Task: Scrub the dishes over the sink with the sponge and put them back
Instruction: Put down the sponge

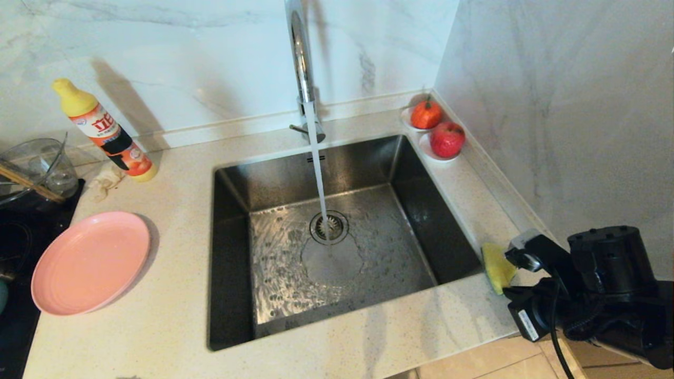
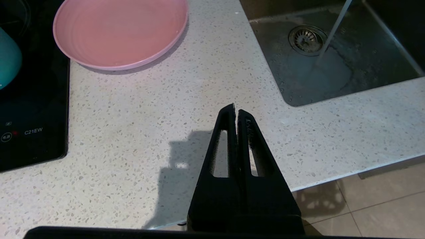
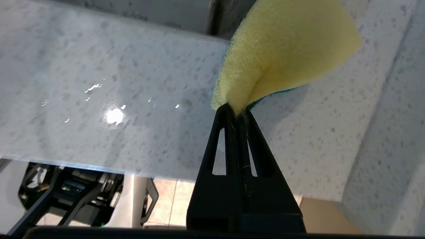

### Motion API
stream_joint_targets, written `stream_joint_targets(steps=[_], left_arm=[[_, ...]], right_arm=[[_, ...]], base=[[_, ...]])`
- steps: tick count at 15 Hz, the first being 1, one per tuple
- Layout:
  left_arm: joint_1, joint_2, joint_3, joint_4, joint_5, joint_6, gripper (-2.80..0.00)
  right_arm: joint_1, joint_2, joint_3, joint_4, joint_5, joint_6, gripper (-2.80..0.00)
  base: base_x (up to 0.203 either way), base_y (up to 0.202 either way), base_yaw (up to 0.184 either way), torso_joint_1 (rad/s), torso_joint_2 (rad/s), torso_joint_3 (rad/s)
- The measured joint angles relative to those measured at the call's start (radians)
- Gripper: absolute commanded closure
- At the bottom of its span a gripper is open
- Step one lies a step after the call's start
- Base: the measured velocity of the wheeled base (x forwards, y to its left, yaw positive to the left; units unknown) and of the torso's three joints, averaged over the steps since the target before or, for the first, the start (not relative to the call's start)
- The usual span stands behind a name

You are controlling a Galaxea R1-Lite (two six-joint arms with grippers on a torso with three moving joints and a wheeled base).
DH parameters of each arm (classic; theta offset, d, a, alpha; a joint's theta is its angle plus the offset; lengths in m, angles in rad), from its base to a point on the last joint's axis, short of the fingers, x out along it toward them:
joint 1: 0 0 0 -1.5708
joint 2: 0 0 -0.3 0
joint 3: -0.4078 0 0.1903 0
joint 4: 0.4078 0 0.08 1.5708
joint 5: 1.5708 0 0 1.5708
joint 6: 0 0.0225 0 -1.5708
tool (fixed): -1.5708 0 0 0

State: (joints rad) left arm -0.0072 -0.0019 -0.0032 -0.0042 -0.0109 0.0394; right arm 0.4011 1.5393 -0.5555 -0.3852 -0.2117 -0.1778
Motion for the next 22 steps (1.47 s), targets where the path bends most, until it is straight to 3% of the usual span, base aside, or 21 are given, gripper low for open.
stream_joint_targets(steps=[20,22], left_arm=[[0.000,0.000,0.000,0.000,0.000,0.000,0.00],[0.000,0.000,0.000,0.000,0.000,0.000,0.00]], right_arm=[[-0.088,0.031,-0.006,-0.051,0.047,-0.280,0.00],[-0.085,0.040,0.009,-0.106,0.047,-0.347,0.00]], base=[[0.000,0.000,0.000,0.000,0.00,0.000],[0.000,0.000,0.000,0.000,0.00,0.000]])
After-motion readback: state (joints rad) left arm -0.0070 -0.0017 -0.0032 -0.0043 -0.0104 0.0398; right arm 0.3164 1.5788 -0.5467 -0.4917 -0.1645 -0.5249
